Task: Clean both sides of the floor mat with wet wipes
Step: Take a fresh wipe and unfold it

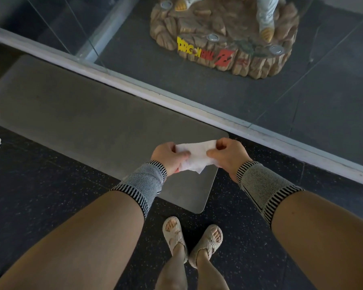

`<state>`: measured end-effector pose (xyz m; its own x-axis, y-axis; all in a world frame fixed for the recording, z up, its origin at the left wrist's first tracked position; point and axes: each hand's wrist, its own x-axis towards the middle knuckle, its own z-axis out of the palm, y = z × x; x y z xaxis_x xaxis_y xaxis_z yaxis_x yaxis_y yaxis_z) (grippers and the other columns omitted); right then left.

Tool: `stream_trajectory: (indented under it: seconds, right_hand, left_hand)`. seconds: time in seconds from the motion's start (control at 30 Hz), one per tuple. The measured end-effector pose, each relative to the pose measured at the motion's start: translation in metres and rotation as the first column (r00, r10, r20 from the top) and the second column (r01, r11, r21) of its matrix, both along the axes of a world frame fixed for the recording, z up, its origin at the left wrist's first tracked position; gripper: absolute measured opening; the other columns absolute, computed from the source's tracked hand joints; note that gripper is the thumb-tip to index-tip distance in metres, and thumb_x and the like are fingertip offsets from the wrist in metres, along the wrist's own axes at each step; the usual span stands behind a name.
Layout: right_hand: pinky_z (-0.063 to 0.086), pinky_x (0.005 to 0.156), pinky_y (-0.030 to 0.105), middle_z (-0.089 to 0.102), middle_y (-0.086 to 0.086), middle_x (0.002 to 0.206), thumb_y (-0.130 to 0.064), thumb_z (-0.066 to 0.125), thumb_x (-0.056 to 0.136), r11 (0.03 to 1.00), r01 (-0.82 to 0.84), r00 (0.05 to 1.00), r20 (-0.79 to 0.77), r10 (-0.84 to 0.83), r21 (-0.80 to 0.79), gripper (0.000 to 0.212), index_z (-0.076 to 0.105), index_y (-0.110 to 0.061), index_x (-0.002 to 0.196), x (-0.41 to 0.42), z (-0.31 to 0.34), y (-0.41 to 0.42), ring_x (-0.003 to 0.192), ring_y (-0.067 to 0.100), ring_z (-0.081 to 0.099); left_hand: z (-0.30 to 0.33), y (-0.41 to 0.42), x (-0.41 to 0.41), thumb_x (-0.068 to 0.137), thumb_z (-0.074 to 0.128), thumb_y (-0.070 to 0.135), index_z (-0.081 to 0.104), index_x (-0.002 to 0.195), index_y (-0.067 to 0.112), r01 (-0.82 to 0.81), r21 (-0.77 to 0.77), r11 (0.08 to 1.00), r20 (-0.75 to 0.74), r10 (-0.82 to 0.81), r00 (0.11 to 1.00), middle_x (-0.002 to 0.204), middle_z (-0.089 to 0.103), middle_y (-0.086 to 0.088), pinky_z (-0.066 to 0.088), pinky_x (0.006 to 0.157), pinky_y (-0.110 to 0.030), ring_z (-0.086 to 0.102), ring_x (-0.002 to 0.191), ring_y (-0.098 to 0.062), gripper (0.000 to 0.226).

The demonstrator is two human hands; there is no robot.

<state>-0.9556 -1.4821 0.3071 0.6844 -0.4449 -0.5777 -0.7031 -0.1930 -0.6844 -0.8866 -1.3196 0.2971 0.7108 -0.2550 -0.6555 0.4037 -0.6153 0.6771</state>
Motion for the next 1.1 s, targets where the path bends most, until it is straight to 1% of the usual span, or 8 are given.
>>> stream_trajectory:
  seconds: [0.2,0.37,0.47,0.6,0.8,0.87,0.97,1.1]
  right_hand:
    - [0.046,0.057,0.018,0.060,-0.009,0.074,-0.016,0.065,0.081,0.970,-0.136,0.986,0.071,0.153,-0.200,0.008,0.059,-0.022,0.081,0.006,0.005,0.019,0.069,0.008,0.057]
    - [0.054,0.073,0.025,0.065,-0.014,0.082,-0.028,0.069,0.080,0.953,-0.269,0.949,0.132,0.287,-0.140,0.009,0.067,-0.026,0.088,0.012,0.005,0.025,0.078,0.002,0.062]
    - [0.051,0.065,0.022,0.059,-0.015,0.086,-0.045,0.074,0.072,0.928,-0.311,0.933,0.121,0.339,-0.205,0.024,0.066,-0.028,0.085,0.011,-0.007,0.020,0.076,0.003,0.059]
    - [0.049,0.071,0.022,0.057,-0.009,0.097,-0.039,0.073,0.078,0.822,-0.427,0.861,0.110,0.497,-0.377,0.026,0.063,-0.025,0.098,0.008,-0.035,0.009,0.082,0.006,0.057]
    - [0.052,0.081,0.030,0.066,-0.008,0.096,-0.028,0.062,0.089,0.761,-0.522,0.806,0.070,0.588,-0.384,0.015,0.067,-0.021,0.102,0.018,-0.095,-0.029,0.087,0.009,0.062]
    - [0.052,0.082,0.030,0.068,-0.008,0.095,-0.022,0.063,0.089,0.756,-0.542,0.799,0.051,0.599,-0.367,0.012,0.067,-0.022,0.100,0.018,-0.123,-0.044,0.088,0.009,0.062]
    - [0.052,0.082,0.032,0.067,-0.007,0.096,-0.020,0.063,0.089,0.721,-0.590,0.770,0.017,0.638,-0.362,0.011,0.066,-0.020,0.098,0.019,-0.174,-0.067,0.089,0.011,0.062]
    - [0.048,0.079,0.026,0.059,-0.011,0.090,-0.018,0.062,0.088,0.681,-0.616,0.748,-0.021,0.664,-0.395,0.008,0.064,-0.021,0.094,0.021,-0.261,-0.093,0.086,0.010,0.058]
  left_hand:
    - [0.004,-0.007,-0.002,0.090,0.065,0.035,0.057,0.084,0.012,-0.014,-0.113,0.994,-0.051,0.008,0.999,0.091,0.066,-0.009,0.061,0.065,-0.032,0.069,0.080,-0.021,0.025]
    - [-0.002,-0.023,0.004,0.086,0.067,0.046,0.064,0.106,0.007,-0.168,-0.226,0.960,-0.257,0.108,0.960,0.096,0.072,-0.009,0.060,0.074,-0.033,0.072,0.082,-0.018,0.044]
    - [-0.014,-0.028,0.006,0.091,0.065,0.035,0.066,0.103,0.005,-0.274,-0.213,0.938,-0.301,0.204,0.932,0.098,0.071,-0.009,0.059,0.068,-0.031,0.070,0.088,-0.020,0.032]
    - [-0.037,-0.034,0.006,0.092,0.061,0.027,0.068,0.091,0.014,-0.307,-0.161,0.938,-0.331,0.242,0.912,0.095,0.074,-0.007,0.055,0.072,-0.031,0.072,0.082,-0.016,0.016]
    - [-0.089,-0.058,-0.001,0.092,0.062,0.026,0.070,0.074,0.031,-0.236,-0.070,0.969,-0.257,0.211,0.943,0.101,0.071,0.002,0.047,0.073,-0.031,0.064,0.094,-0.009,0.020]
    - [-0.117,-0.071,-0.007,0.091,0.064,0.028,0.072,0.084,0.027,-0.259,-0.042,0.965,-0.242,0.241,0.940,0.096,0.068,0.002,0.051,0.076,-0.034,0.062,0.095,-0.013,0.011]
    - [-0.166,-0.092,-0.013,0.091,0.064,0.029,0.068,0.108,0.007,-0.252,0.005,0.968,-0.176,0.249,0.952,0.100,0.066,-0.010,0.049,0.094,-0.044,0.061,0.096,-0.027,0.028]
    - [-0.251,-0.117,-0.014,0.090,0.065,0.030,0.069,0.104,0.012,-0.172,0.043,0.984,-0.132,0.177,0.975,0.118,0.066,-0.015,0.050,0.095,-0.042,0.060,0.113,-0.033,0.023]
